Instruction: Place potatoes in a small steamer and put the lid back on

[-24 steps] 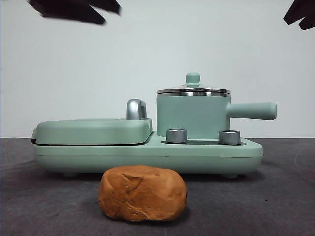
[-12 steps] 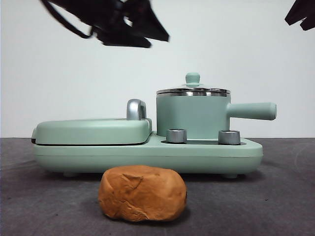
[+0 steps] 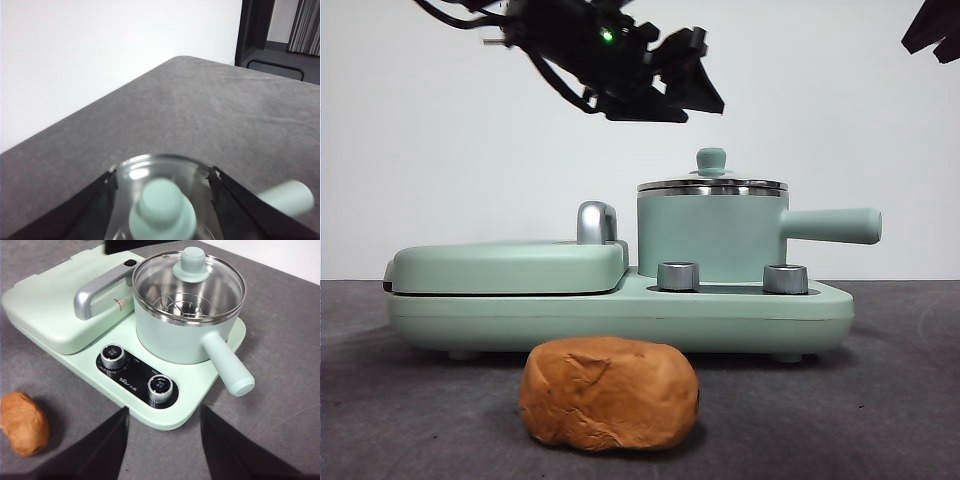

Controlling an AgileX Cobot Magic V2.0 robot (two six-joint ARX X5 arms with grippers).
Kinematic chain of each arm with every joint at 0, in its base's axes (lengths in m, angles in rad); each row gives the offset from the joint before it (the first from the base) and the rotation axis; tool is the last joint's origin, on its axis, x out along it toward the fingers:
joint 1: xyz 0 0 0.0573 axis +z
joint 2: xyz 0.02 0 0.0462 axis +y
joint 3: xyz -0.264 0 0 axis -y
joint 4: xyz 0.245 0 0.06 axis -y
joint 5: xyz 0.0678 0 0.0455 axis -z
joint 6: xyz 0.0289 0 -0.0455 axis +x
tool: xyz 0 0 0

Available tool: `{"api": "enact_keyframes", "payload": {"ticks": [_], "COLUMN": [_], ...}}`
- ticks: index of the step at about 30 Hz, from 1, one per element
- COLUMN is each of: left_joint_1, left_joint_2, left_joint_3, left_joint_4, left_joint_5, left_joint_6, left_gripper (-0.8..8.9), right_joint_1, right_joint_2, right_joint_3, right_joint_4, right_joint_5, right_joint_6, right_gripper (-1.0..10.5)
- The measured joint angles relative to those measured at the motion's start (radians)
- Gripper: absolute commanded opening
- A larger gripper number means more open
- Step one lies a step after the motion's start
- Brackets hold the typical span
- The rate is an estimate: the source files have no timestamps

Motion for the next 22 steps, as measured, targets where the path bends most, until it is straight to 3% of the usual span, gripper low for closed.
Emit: {"api": "enact_keyframes", "payload": {"ticks": [6, 18, 22], "left_joint_1": [0.0, -0.001, -0.005], "left_joint_2": [0.097, 0.142, 0.145], "left_joint_3": [0.106, 0.107, 0.107], "left_joint_4": [-0.022, -0.064, -0.072], "left_joint_5": [0.0, -0.002, -0.002], "left_joint_6": [0.0, -0.003, -0.003], "left_gripper": [2.99, 2.96, 2.41], "right_joint_1": [0.0, 0.0, 0.0], "right_joint_2": [0.0, 0.0, 0.0], "right_joint_3": [0.0, 0.0, 0.0], "right_joint_4": [0.0, 0.0, 0.0], "right_joint_5": [0.0, 0.002, 0.002], "right_joint_6": [0.001, 0.003, 0.003], "right_gripper": [2.3, 2.3, 2.3]}}
